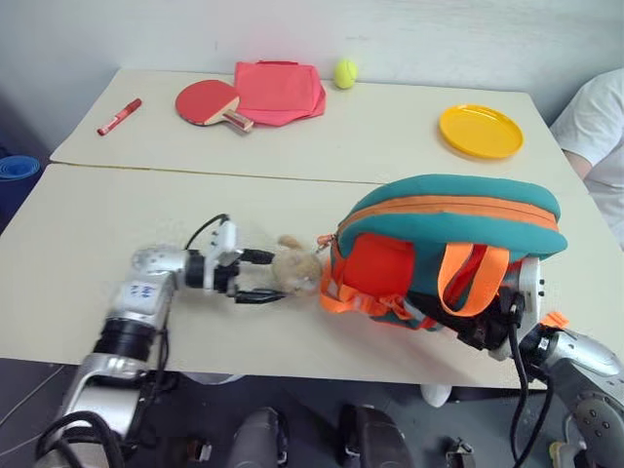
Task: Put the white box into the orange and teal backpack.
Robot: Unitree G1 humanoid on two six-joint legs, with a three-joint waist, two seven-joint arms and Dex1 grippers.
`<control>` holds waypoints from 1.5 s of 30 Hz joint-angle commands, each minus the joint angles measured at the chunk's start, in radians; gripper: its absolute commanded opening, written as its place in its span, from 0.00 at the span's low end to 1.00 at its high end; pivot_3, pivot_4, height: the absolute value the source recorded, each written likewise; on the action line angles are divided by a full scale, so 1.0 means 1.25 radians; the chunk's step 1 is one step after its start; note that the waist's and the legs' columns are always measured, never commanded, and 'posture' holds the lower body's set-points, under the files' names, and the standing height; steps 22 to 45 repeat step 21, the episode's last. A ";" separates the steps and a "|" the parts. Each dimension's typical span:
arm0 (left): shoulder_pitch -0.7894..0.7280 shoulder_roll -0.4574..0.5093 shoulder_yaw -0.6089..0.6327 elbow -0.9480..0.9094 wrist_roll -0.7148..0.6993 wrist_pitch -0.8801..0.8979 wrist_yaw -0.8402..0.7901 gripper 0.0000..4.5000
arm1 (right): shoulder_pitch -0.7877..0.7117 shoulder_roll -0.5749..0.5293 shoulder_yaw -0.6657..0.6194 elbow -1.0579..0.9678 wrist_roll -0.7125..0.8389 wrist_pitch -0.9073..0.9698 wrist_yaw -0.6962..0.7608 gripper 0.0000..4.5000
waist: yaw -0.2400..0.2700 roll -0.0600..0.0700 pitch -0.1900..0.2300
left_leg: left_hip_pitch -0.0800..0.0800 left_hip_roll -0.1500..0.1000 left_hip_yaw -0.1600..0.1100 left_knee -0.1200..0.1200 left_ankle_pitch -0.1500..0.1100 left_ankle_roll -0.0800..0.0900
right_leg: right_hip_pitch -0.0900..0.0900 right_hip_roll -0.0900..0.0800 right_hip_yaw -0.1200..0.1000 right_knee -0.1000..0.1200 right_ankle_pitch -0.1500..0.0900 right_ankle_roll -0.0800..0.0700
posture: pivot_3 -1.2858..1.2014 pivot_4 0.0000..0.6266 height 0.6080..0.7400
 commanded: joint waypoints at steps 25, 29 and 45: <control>0.493 0.096 0.293 -0.291 -0.051 -0.148 0.150 1.00 | 0.138 -0.085 -0.268 0.354 -0.239 -0.443 0.229 0.99 | 0.011 0.009 0.001 | 0.015 0.001 -0.002 -0.014 -0.004 -0.007 | 0.011 -0.002 0.000 -0.011 -0.003 -0.005 | 0.52 0.24 1.00; 0.493 0.096 0.293 -0.291 -0.051 -0.148 0.150 1.00 | 0.138 -0.085 -0.268 0.354 -0.239 -0.443 0.229 0.99 | 0.011 0.009 0.001 | 0.015 0.001 -0.002 -0.014 -0.004 -0.007 | 0.011 -0.002 0.000 -0.011 -0.003 -0.005 | 0.52 0.24 1.00; 0.493 0.096 0.293 -0.291 -0.051 -0.148 0.150 1.00 | 0.138 -0.085 -0.268 0.354 -0.239 -0.443 0.229 0.99 | 0.011 0.009 0.001 | 0.015 0.001 -0.002 -0.014 -0.004 -0.007 | 0.011 -0.002 0.000 -0.011 -0.003 -0.005 | 0.52 0.24 1.00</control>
